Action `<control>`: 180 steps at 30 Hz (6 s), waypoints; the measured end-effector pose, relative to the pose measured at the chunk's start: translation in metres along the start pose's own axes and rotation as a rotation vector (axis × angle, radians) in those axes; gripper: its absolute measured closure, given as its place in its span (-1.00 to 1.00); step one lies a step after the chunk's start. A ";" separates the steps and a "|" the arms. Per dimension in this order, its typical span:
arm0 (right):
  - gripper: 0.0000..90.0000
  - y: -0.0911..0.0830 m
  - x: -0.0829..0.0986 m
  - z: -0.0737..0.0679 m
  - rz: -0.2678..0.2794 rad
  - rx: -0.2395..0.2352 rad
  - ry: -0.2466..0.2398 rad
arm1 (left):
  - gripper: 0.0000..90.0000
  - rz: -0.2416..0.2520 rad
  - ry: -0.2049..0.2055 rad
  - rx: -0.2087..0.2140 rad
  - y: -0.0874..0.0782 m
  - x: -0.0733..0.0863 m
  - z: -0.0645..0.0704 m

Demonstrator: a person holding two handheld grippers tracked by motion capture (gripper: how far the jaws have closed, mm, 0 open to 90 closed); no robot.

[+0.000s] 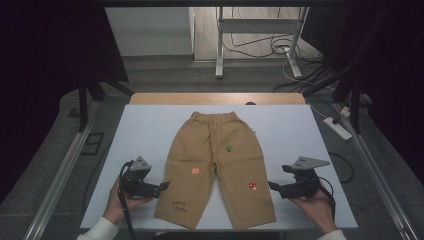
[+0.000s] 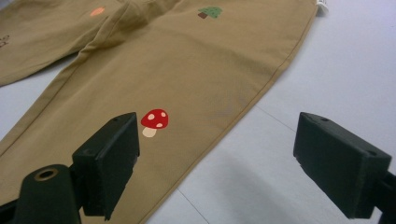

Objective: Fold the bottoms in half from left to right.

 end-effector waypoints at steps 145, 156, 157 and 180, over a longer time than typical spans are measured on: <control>-0.56 0.191 -0.077 -0.233 -0.175 -0.405 -0.375 | -0.80 0.027 -0.059 0.024 0.014 -0.019 -0.026; -0.54 0.208 -0.071 -0.256 -0.231 -0.425 -0.433 | -0.81 0.024 -0.062 0.024 0.014 -0.018 -0.027; -0.54 0.208 -0.070 -0.258 -0.238 -0.421 -0.441 | -0.81 0.024 -0.061 0.023 0.014 -0.018 -0.027; 0.92 0.183 -0.073 -0.229 -0.235 -0.363 -0.416 | -0.80 0.027 -0.068 0.020 0.015 -0.020 -0.027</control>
Point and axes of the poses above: each handheld gripper's, and its own axes: y roughly forward along the jaws, x roughly out of its underside, z roughly to its right, the point moved 4 cm from there along y, roughly forward along the jaws, and after that the axes turned 4 degrees about -x, right-handed, at the moved point
